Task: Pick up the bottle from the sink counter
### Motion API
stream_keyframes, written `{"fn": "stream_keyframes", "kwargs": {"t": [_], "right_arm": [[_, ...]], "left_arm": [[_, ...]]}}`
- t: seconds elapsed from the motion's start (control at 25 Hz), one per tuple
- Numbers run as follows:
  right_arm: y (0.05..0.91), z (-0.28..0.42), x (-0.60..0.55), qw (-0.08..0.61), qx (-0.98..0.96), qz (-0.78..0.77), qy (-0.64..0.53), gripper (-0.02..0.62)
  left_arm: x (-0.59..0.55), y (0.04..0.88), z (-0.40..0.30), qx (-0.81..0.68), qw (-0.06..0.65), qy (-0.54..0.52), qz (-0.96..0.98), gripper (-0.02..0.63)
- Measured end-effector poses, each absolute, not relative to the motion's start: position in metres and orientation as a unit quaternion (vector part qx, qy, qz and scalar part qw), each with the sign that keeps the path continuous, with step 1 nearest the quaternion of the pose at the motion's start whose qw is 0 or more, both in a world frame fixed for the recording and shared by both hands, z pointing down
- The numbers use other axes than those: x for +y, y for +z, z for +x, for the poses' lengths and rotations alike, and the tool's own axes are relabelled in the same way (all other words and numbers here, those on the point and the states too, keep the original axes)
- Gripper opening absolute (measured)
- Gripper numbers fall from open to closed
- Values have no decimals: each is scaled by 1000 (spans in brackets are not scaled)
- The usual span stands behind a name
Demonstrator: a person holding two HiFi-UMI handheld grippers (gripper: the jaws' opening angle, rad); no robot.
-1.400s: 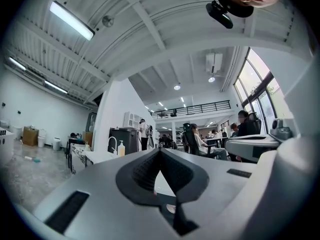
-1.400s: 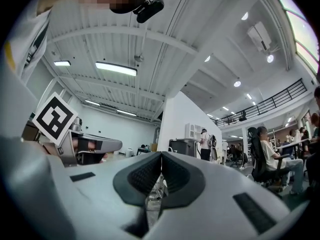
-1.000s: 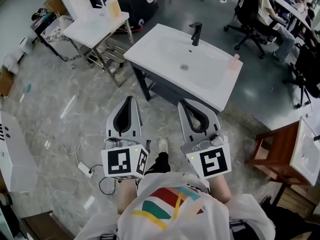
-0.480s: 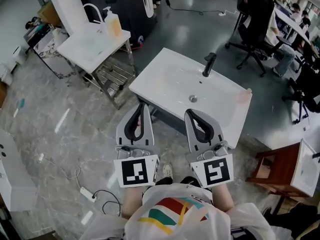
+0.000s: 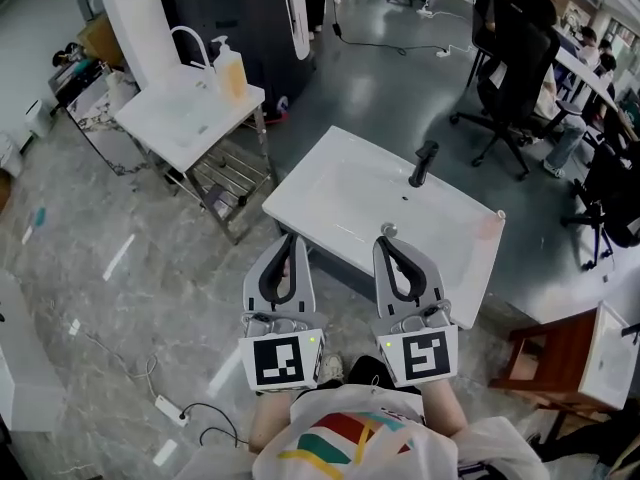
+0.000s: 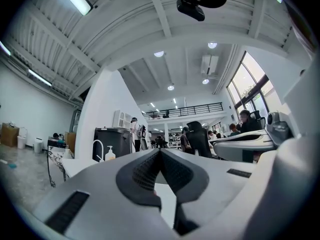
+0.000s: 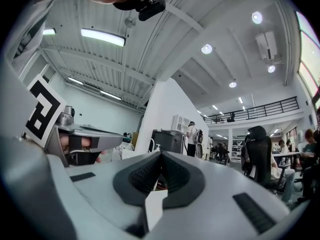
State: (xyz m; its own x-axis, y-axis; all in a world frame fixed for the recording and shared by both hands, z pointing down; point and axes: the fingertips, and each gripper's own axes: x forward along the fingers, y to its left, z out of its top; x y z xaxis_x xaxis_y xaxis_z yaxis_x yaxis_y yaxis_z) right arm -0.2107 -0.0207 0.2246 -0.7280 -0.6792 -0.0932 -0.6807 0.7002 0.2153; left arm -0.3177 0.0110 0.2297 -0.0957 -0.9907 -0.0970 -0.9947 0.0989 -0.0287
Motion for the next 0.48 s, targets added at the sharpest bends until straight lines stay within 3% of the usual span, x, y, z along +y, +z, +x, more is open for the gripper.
{"fn": "stream_keyframes", "kwargs": {"t": [0.48], "right_arm": [[218, -207, -36, 36, 930, -349, 106, 12]], "left_arm": [[-13, 222, -317, 759, 47, 27, -648, 18]]}}
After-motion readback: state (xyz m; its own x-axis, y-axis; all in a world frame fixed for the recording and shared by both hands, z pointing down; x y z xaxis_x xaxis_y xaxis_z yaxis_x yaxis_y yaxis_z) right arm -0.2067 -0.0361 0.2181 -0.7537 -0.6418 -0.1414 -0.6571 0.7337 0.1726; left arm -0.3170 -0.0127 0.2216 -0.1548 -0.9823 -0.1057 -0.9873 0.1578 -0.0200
